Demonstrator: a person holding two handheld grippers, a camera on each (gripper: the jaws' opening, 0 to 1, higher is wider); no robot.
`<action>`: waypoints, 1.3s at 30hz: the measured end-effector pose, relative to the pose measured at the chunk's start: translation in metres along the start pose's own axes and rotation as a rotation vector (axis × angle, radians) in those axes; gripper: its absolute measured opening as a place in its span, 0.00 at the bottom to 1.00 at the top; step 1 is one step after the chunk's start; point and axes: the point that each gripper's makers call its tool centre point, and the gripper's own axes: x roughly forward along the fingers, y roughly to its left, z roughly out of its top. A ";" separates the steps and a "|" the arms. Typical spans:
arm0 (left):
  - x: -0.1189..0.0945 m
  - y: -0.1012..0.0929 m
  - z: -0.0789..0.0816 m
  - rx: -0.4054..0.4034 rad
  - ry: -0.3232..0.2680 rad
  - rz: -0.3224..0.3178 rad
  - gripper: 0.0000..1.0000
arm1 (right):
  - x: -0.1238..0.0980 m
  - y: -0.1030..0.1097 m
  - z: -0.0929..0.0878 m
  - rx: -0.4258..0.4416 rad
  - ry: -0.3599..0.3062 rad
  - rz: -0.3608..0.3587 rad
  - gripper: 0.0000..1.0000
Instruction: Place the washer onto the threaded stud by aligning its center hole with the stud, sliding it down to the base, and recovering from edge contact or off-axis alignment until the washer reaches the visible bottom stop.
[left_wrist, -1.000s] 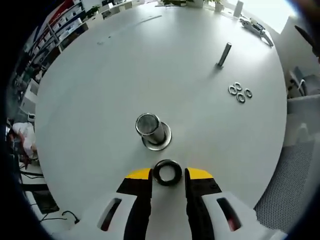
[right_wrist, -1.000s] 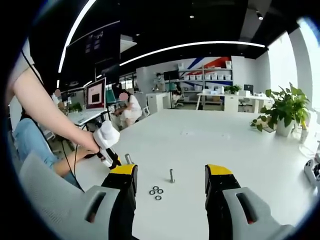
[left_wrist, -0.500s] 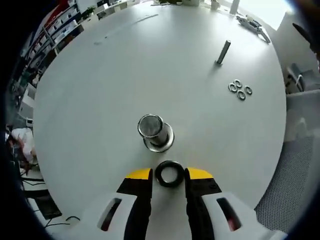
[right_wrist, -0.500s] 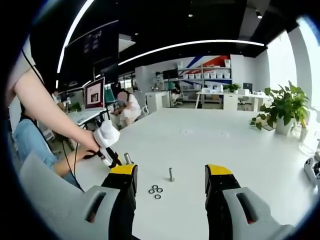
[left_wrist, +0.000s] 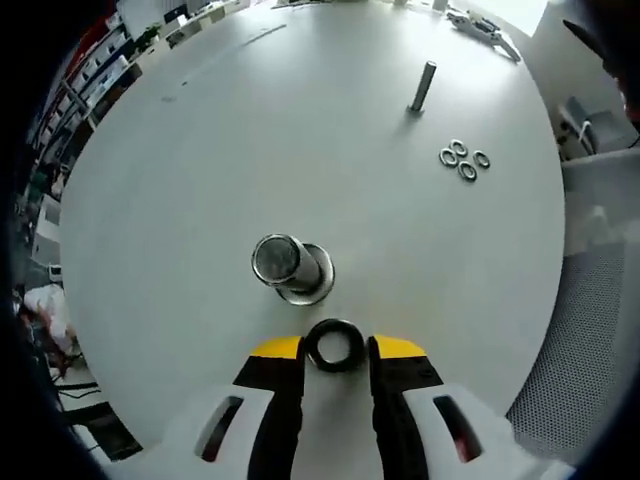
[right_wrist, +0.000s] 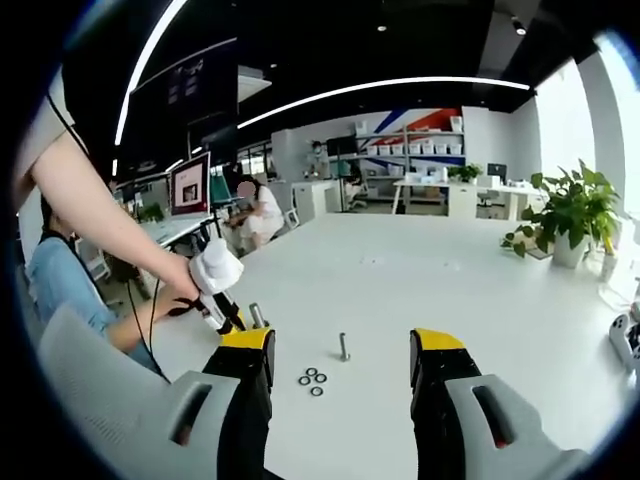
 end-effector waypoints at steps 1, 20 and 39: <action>0.000 -0.001 0.000 0.020 -0.001 -0.004 0.23 | 0.000 0.000 0.000 0.000 0.001 0.000 0.57; 0.000 -0.004 0.001 0.077 0.011 -0.015 0.20 | 0.000 0.001 -0.003 -0.004 0.013 0.000 0.57; 0.006 -0.009 -0.008 0.009 -0.020 -0.014 0.00 | 0.000 0.001 -0.003 -0.003 0.013 0.001 0.57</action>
